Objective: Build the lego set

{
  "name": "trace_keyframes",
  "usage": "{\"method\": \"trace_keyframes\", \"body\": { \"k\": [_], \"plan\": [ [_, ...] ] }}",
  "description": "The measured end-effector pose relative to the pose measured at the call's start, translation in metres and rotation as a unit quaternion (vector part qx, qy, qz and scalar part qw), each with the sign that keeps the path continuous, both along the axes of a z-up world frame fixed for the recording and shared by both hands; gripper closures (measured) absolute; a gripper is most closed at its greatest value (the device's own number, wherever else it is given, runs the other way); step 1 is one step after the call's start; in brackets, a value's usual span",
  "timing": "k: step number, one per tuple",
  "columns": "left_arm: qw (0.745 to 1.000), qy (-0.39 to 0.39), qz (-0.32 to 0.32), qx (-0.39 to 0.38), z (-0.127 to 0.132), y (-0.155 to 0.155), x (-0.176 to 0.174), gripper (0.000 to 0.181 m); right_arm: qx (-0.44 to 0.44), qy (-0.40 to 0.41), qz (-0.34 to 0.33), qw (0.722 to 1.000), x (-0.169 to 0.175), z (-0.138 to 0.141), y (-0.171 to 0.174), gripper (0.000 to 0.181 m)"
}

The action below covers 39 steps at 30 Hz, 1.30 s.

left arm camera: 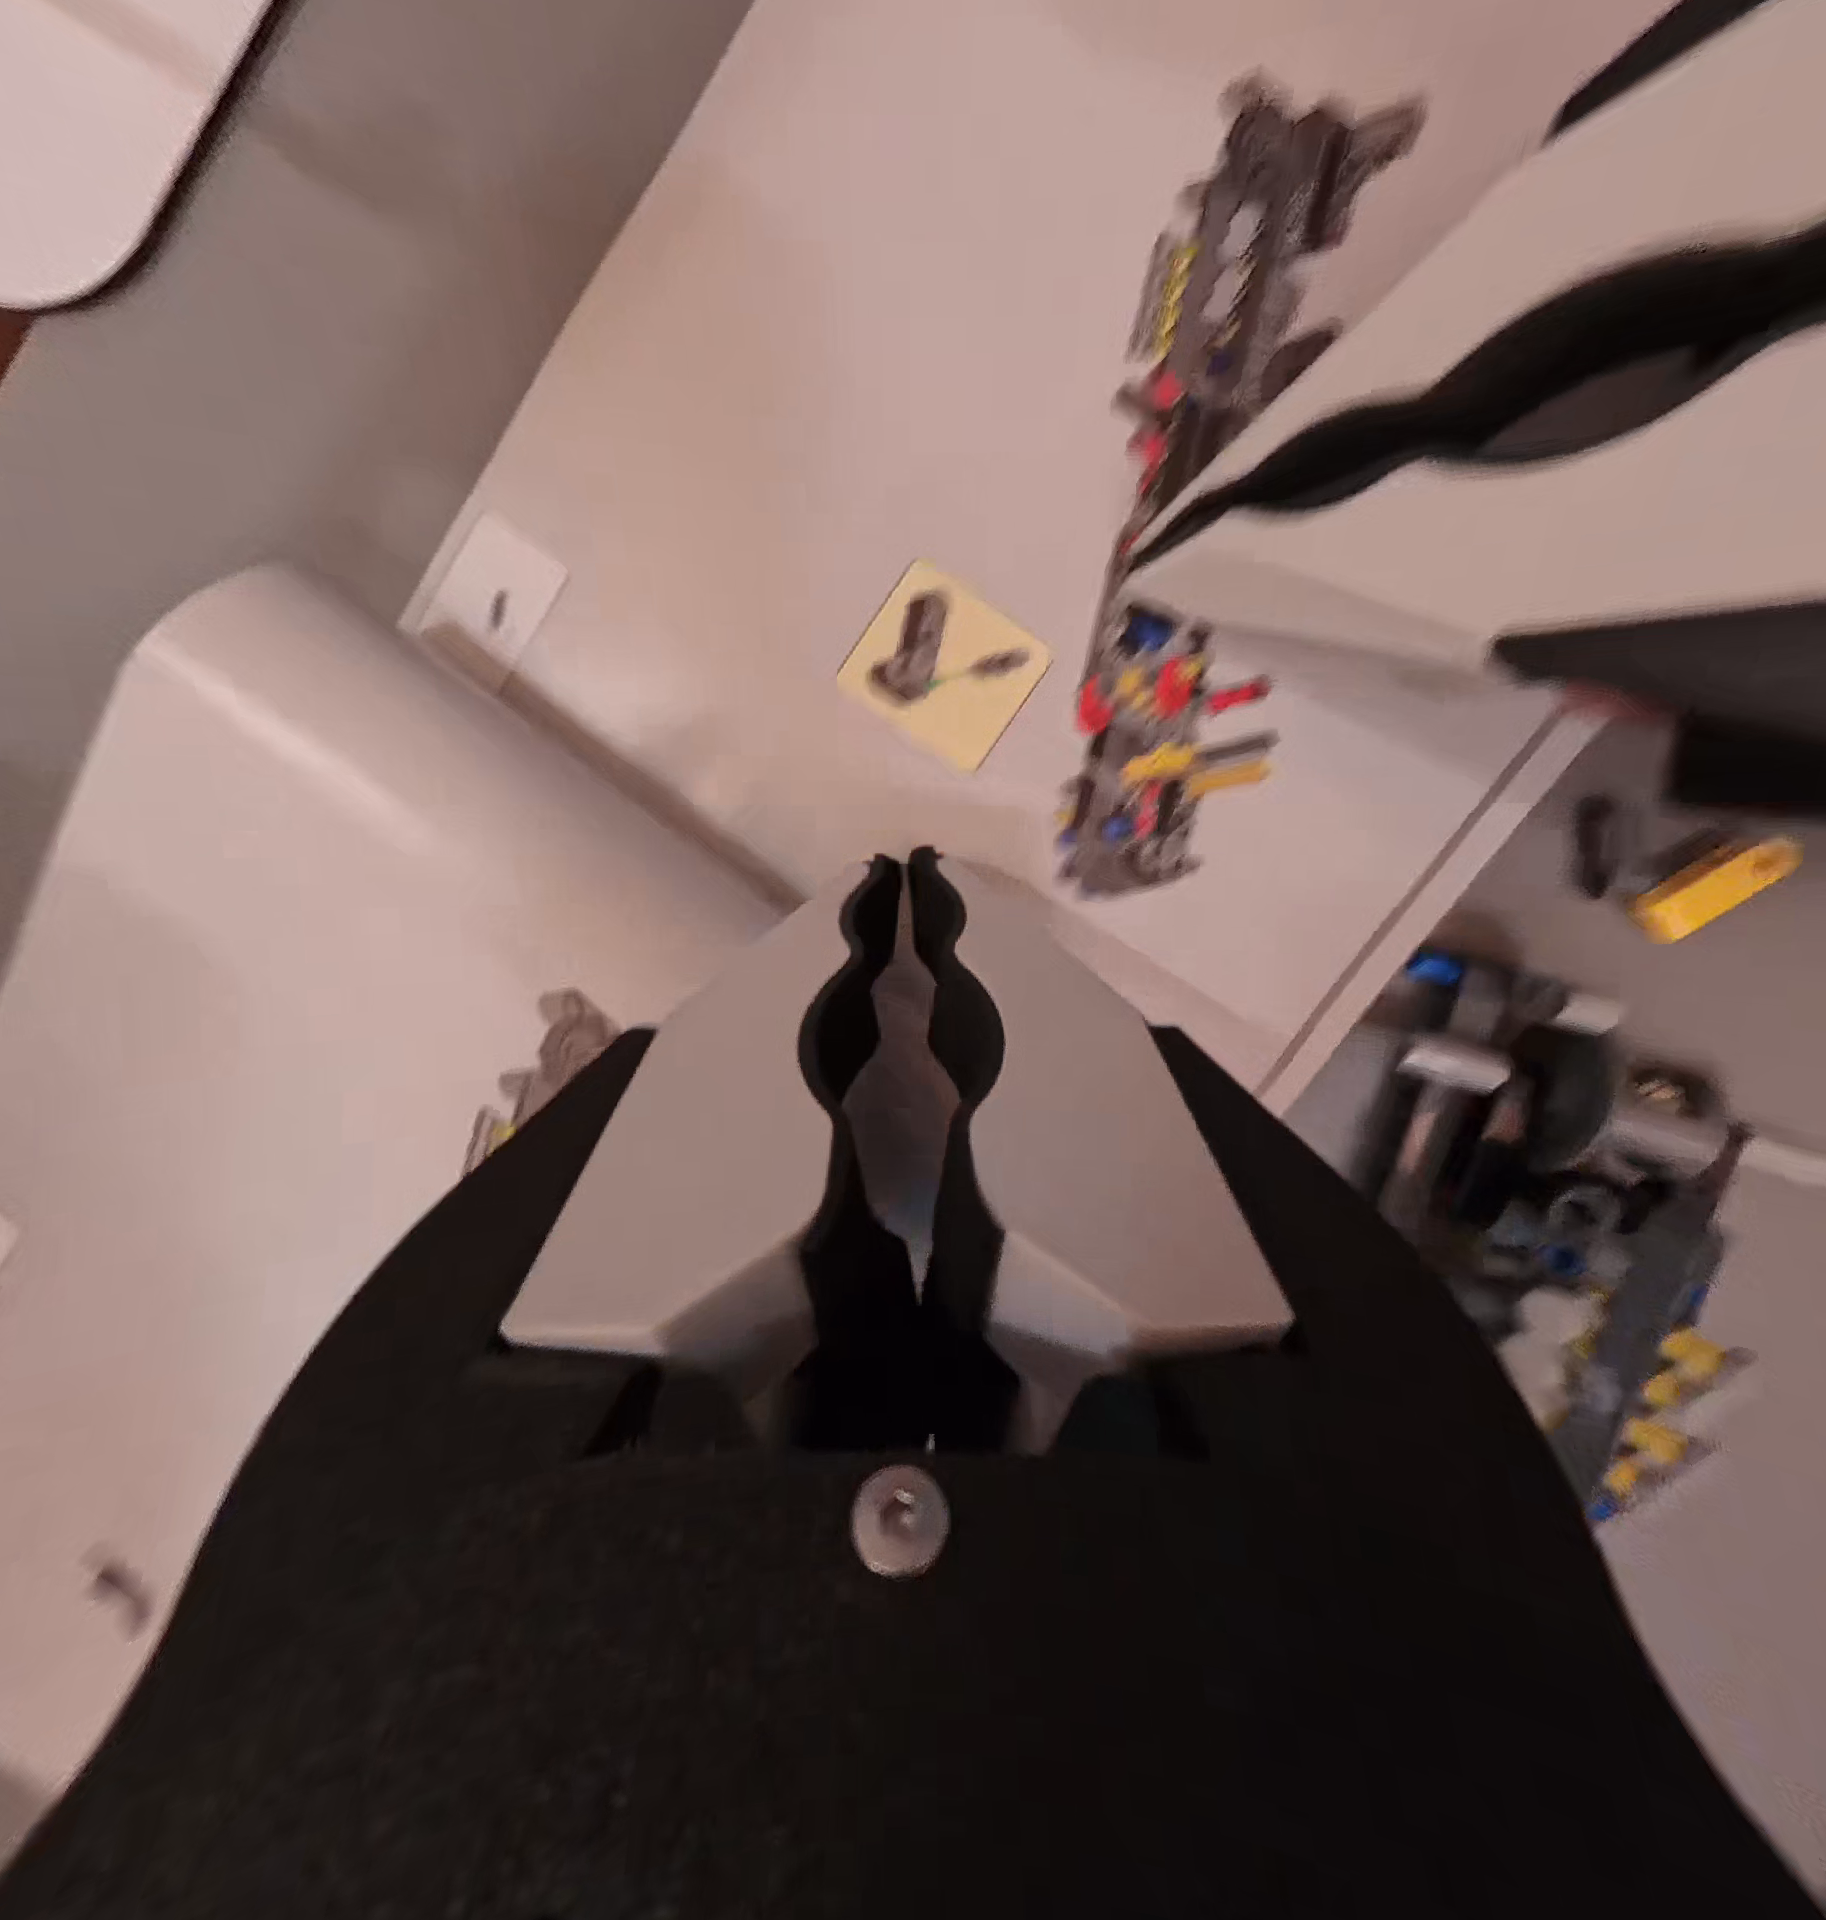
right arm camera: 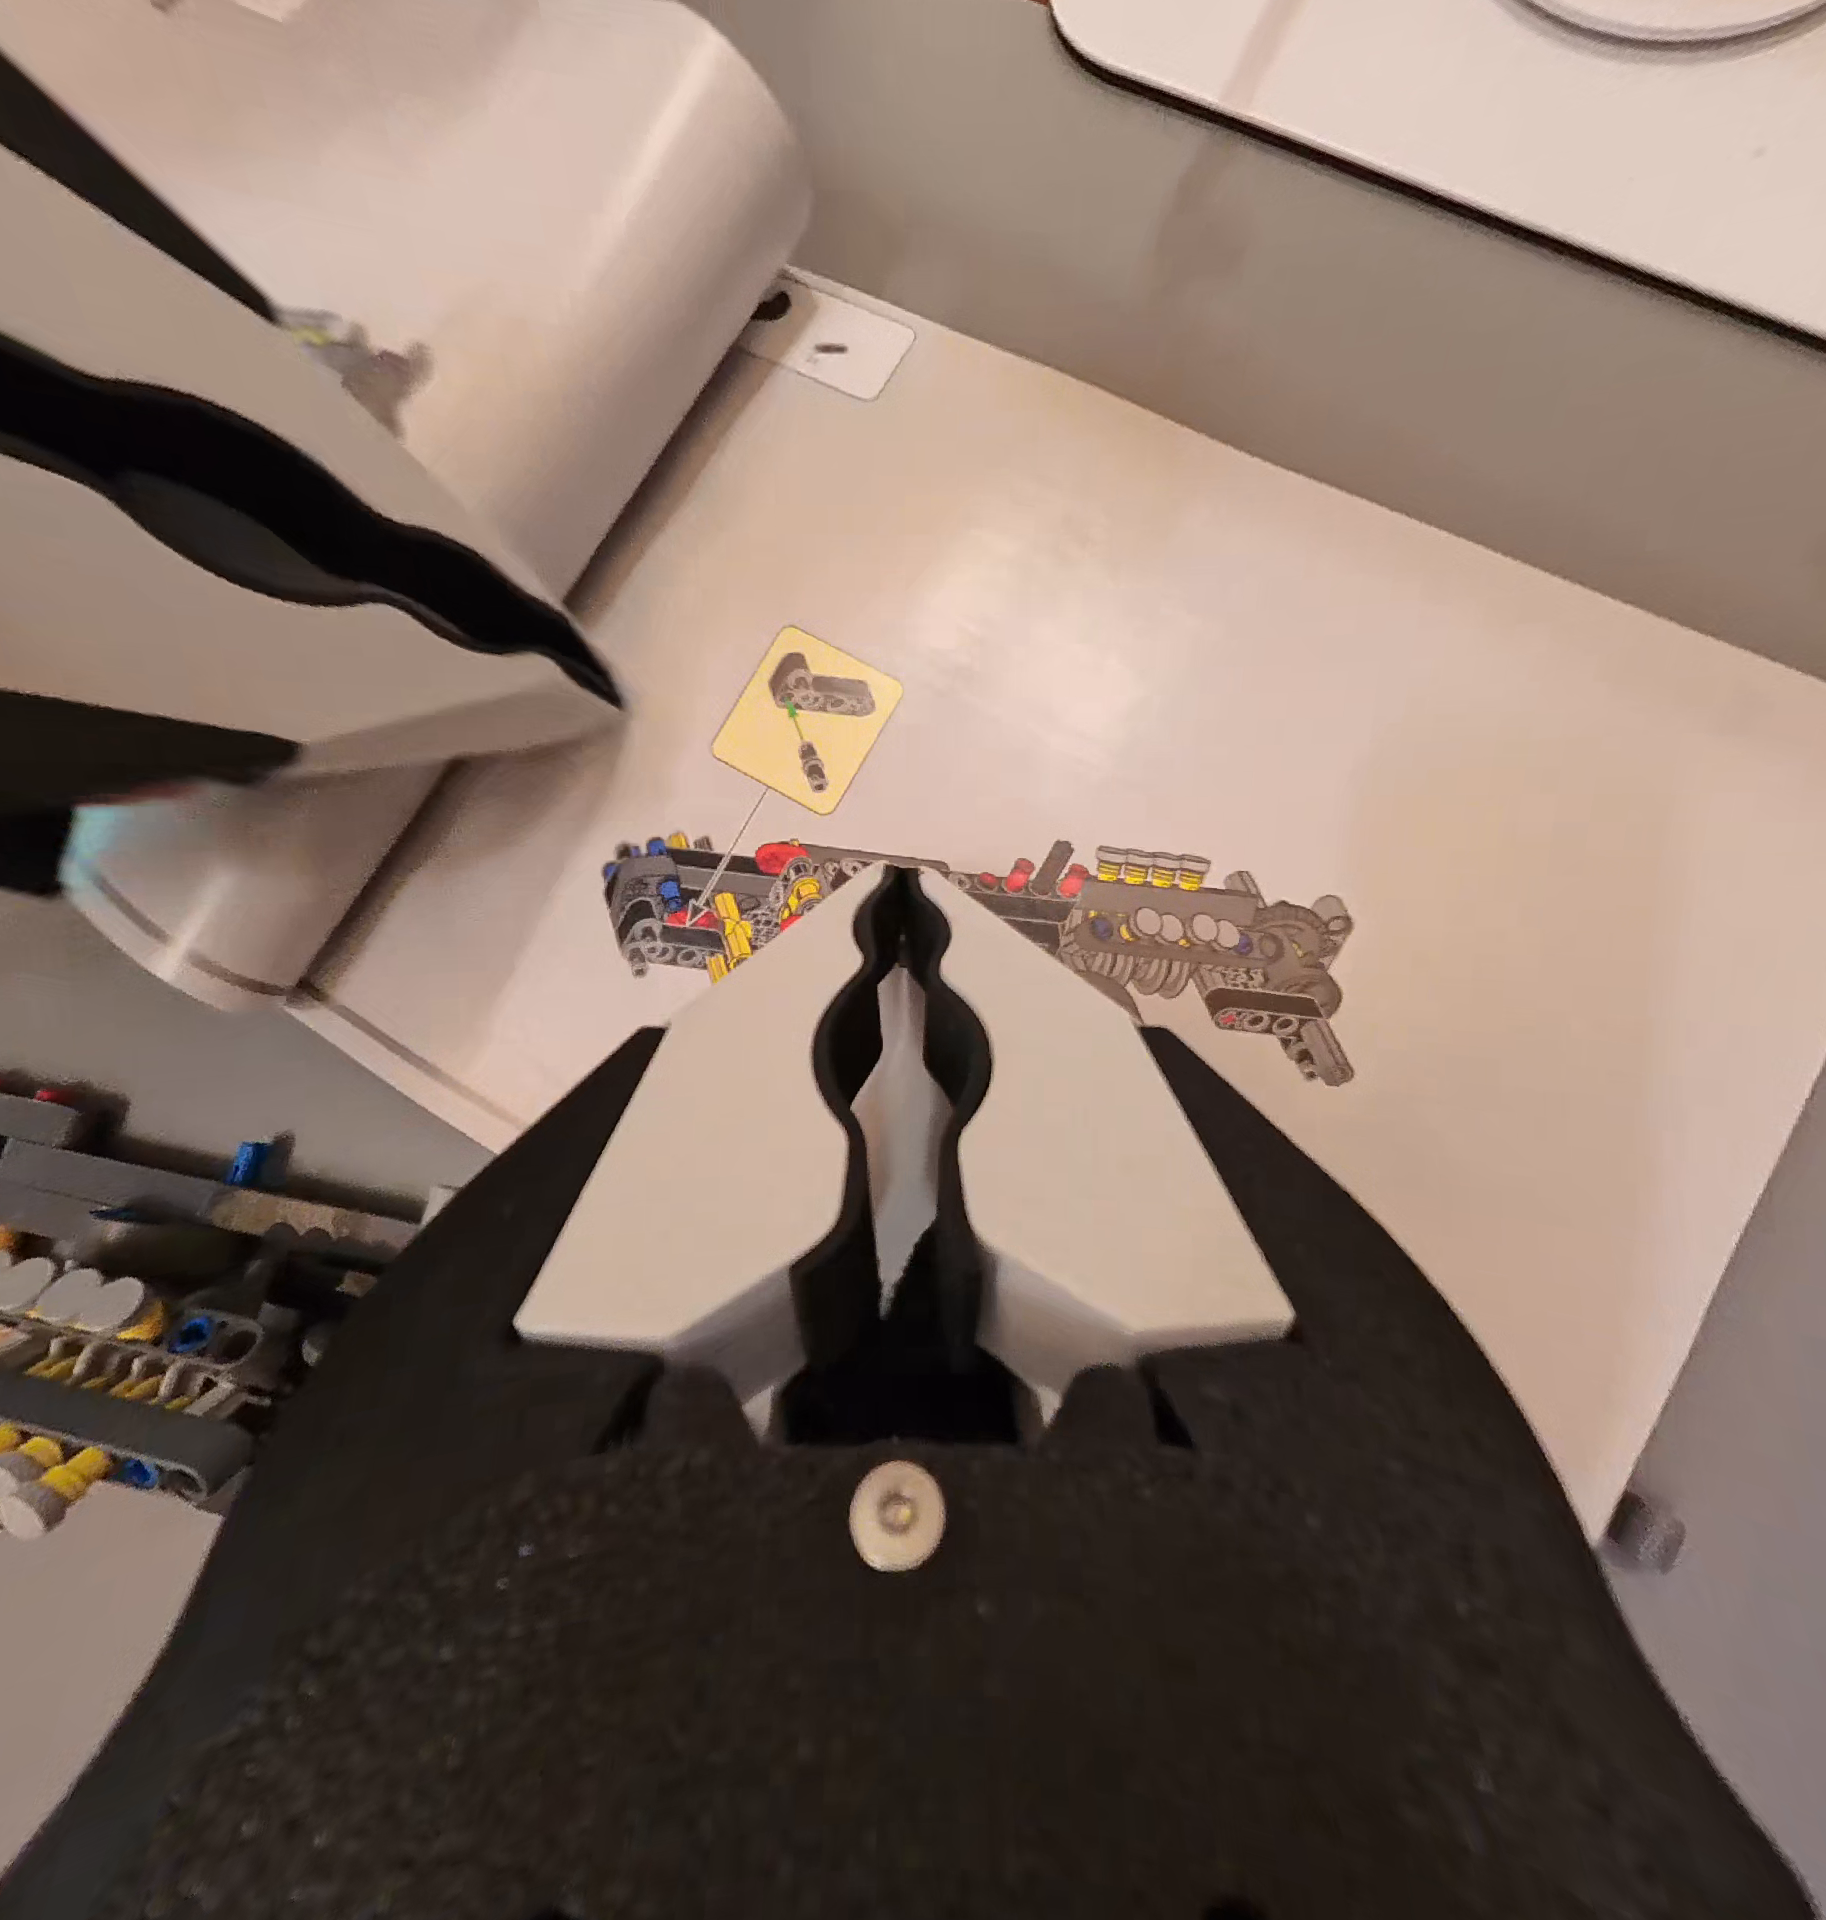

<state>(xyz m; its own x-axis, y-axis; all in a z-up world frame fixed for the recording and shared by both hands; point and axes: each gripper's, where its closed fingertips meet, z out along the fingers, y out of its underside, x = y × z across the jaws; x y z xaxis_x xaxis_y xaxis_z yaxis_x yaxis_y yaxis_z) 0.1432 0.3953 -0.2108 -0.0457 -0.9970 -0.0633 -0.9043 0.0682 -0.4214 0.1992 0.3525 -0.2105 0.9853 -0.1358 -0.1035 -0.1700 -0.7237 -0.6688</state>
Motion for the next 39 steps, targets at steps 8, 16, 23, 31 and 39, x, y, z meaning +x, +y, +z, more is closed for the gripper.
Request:
{"method": "trace_keyframes", "body": {
  "k": [8, 16, 23, 31, 39],
  "plan": [
    [0.996, 0.007, 0.026, 0.082, 0.004, 0.051, -0.065, 0.181, -0.013, -0.031, -0.006, 0.999, 0.0, 0.0, 0.0, 0.181],
    [0.998, -0.016, 0.048, 0.04, 0.0, 0.059, -0.088, 0.181, 0.05, -0.07, 0.221, 0.971, -0.083, 0.029, 0.035, 0.181],
    [0.998, -0.035, 0.057, 0.001, -0.005, 0.056, -0.095, 0.181, 0.003, -0.055, 0.316, 0.947, -0.118, 0.006, 0.045, 0.181],
    [0.982, -0.144, 0.091, -0.085, 0.04, 0.061, -0.022, 0.179, -0.019, -0.115, 0.326, 0.938, -0.117, 0.002, 0.043, 0.181],
    [0.984, -0.113, 0.107, -0.083, 0.003, 0.08, 0.009, 0.181, -0.013, -0.109, 0.319, 0.941, -0.117, 0.002, 0.043, 0.181]
  ]
}}
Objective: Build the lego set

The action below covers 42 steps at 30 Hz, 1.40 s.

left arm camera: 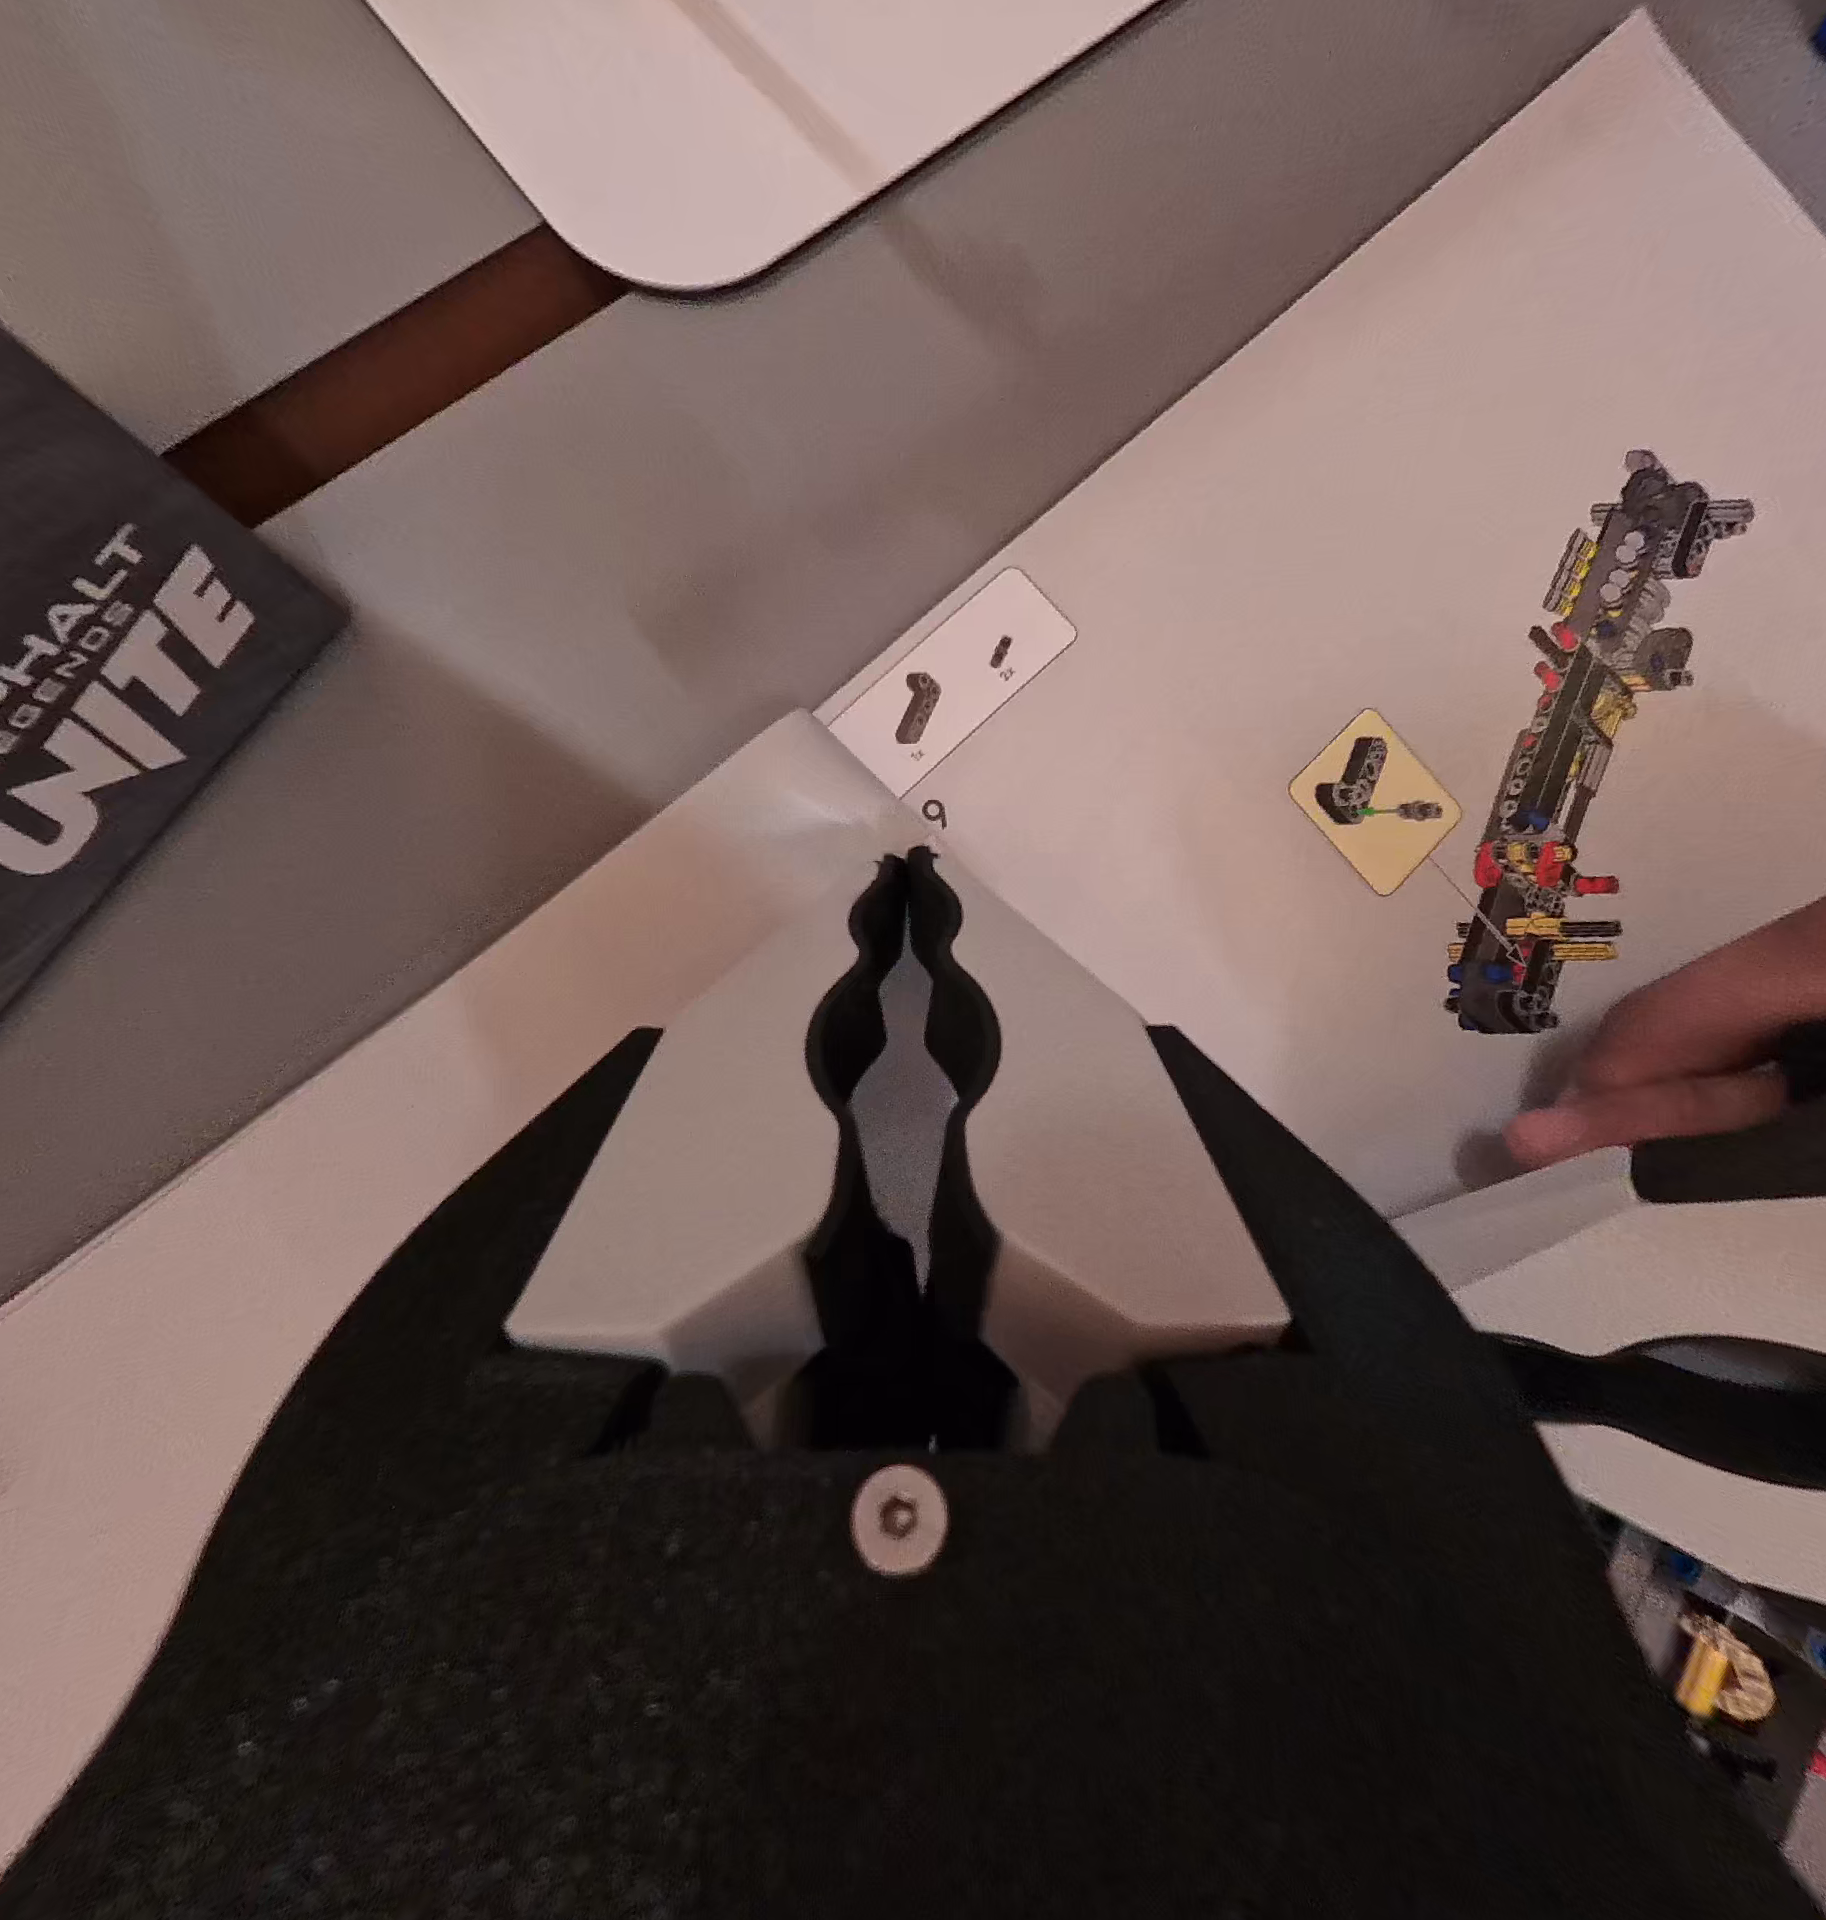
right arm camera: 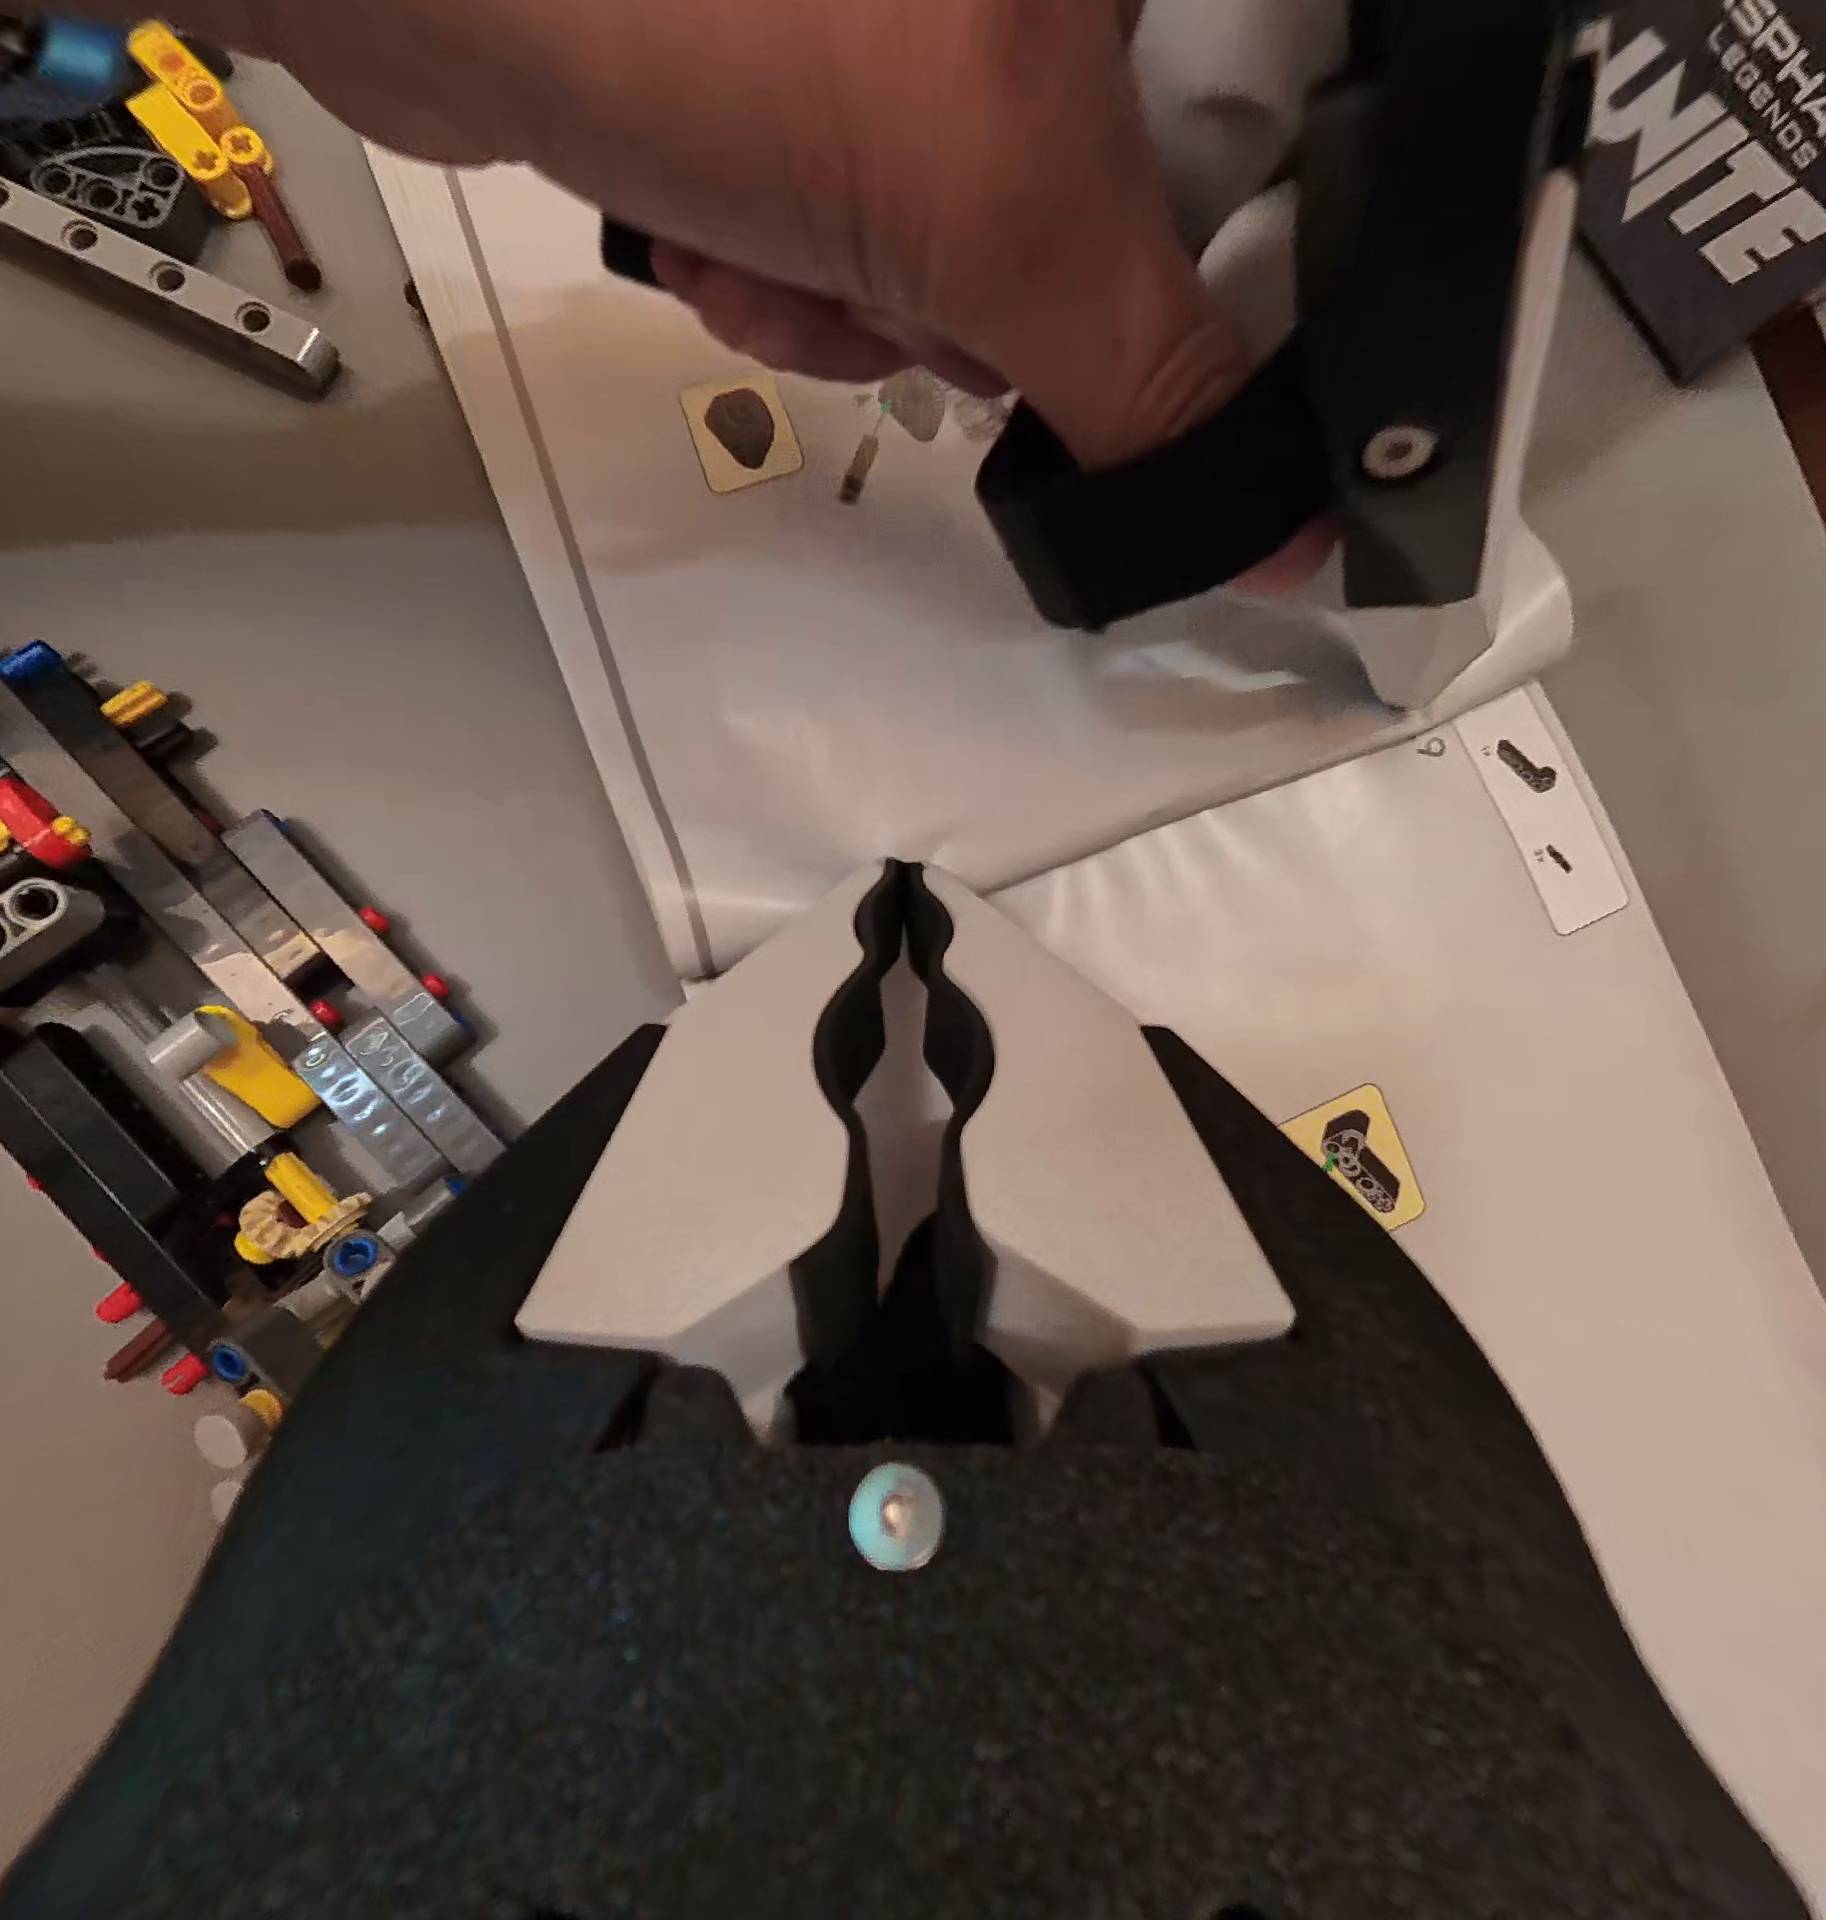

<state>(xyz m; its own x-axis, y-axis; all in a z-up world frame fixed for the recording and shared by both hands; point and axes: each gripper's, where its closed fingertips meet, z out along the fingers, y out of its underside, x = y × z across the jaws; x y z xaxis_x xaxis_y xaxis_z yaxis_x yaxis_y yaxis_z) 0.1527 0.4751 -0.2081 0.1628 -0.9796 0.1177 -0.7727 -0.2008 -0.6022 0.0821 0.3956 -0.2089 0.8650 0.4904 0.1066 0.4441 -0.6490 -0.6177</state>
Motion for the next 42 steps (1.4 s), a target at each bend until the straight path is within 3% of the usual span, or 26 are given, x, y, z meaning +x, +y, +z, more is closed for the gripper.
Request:
{"method": "trace_keyframes", "body": {
  "k": [4, 12, 15, 17, 19, 21, 24, 26, 30, 34, 38, 42],
  "plan": [
    [0.999, -0.034, 0.009, -0.014, -0.002, -0.001, -0.001, 0.181, -0.002, -0.008, -0.002, 1.0, 0.0, 0.0, 0.0, 0.181],
    [0.999, -0.03, 0.017, 0.01, -0.002, 0.0, -0.001, 0.181, -0.008, 0.009, -0.032, 0.999, 0.0, 0.001, 0.001, 0.181],
    [0.997, -0.058, 0.052, -0.021, 0.018, 0.002, -0.014, 0.172, 0.005, 0.045, -0.059, 0.997, 0.0, 0.011, -0.001, 0.181],
    [0.991, -0.108, 0.076, 0.01, 0.056, 0.021, -0.043, 0.157, 0.053, 0.072, -0.078, 0.993, 0.001, 0.036, -0.005, 0.18],
    [0.979, -0.16, 0.108, 0.059, 0.096, 0.047, -0.093, 0.156, 0.095, 0.116, -0.111, 0.983, 0.003, 0.058, -0.013, 0.173],
    [0.965, -0.216, 0.129, 0.072, 0.115, 0.061, -0.148, 0.157, 0.129, 0.195, -0.151, 0.961, 0.0, 0.074, -0.025, 0.163],
    [0.955, -0.247, 0.151, 0.07, 0.098, 0.068, -0.213, 0.157, 0.189, 0.316, -0.206, 0.907, -0.001, 0.089, -0.039, 0.152],
    [0.951, -0.252, 0.165, 0.076, 0.079, 0.071, -0.239, 0.157, 0.211, 0.336, -0.227, 0.889, 0.004, 0.094, -0.044, 0.146],
    [0.949, -0.271, 0.158, 0.033, 0.083, 0.066, -0.243, 0.159, 0.234, 0.261, -0.244, 0.904, 0.024, 0.095, -0.043, 0.146],
    [0.959, -0.238, 0.145, 0.057, 0.071, 0.066, -0.239, 0.159, 0.231, 0.227, -0.239, 0.915, 0.026, 0.088, -0.047, 0.15],
    [0.962, -0.239, 0.13, 0.027, 0.068, 0.056, -0.234, 0.159, 0.231, 0.139, -0.228, 0.936, 0.034, 0.08, -0.049, 0.148],
    [0.967, -0.214, 0.126, 0.06, 0.06, 0.062, -0.236, 0.159, 0.226, 0.093, -0.221, 0.944, 0.036, 0.071, -0.048, 0.144]
  ]
}}
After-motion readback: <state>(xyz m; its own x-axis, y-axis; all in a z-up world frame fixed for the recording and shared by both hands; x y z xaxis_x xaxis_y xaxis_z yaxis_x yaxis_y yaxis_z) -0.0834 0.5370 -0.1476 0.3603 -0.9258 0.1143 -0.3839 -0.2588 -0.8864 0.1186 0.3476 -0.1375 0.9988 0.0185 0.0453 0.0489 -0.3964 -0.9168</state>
